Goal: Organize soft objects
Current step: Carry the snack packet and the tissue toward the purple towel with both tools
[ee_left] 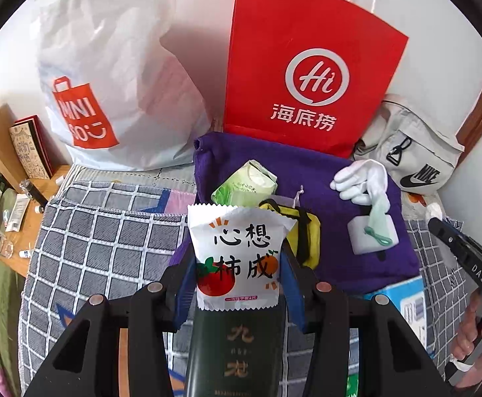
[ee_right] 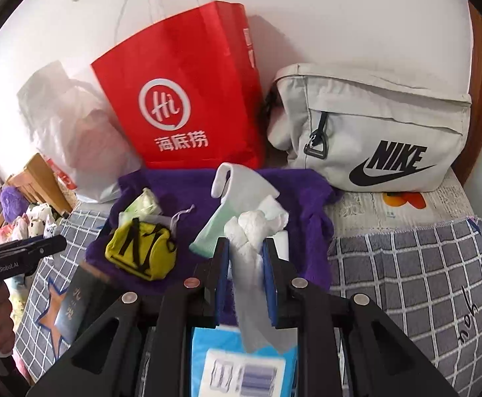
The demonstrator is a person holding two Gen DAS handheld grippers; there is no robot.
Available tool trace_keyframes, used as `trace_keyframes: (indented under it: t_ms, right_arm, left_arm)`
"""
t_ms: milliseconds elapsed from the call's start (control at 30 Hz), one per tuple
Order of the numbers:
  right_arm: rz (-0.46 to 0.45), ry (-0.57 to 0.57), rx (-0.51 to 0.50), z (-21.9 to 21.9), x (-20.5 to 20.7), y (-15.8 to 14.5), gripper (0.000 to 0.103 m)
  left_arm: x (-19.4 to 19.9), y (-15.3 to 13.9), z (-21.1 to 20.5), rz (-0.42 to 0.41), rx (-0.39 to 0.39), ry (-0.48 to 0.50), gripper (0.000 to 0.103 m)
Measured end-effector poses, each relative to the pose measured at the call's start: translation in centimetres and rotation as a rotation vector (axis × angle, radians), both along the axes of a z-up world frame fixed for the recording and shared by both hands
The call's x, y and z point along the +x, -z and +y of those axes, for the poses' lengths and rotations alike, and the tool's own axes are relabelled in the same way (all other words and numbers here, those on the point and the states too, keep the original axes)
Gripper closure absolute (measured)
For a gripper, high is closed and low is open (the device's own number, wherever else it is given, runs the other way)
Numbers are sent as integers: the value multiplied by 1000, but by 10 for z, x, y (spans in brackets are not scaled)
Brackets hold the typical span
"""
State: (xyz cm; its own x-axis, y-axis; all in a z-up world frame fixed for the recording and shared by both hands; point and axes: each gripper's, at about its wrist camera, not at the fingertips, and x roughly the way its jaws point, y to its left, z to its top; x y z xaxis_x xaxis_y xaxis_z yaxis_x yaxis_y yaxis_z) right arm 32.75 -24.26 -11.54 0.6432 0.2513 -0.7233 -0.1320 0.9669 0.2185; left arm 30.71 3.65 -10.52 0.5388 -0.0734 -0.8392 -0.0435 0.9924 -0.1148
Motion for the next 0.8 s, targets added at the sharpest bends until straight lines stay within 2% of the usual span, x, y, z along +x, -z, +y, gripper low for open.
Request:
trace_keyframes:
  t_ms: [267,467,800]
  right_arm:
    - [-1,15,19,-6,32,6,81]
    - [71,-1,4,-9,47,36,81]
    - [115,-27,-15,-17,55,53,81]
  left_arm:
    - [28,9,3,9,12,-2,57]
    - [47,16,-1,19,3,3,57]
    - [75,29,-24,33,-38,51,57]
